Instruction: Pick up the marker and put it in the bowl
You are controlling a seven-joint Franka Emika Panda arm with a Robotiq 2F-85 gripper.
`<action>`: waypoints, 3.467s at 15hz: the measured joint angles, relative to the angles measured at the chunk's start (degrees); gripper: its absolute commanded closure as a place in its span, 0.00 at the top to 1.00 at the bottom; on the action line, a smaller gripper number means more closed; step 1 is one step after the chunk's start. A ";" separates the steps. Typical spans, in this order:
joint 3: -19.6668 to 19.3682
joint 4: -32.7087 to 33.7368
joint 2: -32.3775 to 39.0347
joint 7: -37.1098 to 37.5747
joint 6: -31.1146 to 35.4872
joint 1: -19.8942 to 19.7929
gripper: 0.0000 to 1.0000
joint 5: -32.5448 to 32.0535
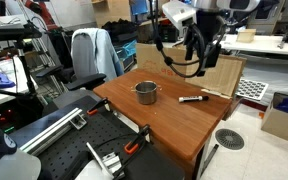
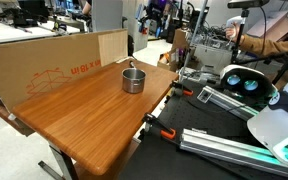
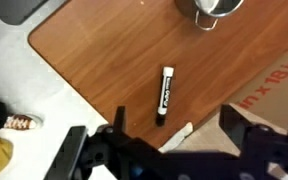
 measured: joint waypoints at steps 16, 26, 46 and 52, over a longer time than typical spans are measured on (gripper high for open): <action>3.35 16.48 25.46 6.30 9.88 -0.88 1.00 1.39; 3.29 20.14 30.05 7.61 10.90 -1.30 0.49 1.29; 4.27 21.81 26.72 7.60 10.95 -1.74 0.05 1.32; 6.72 14.38 17.53 6.29 14.73 -0.86 0.05 1.32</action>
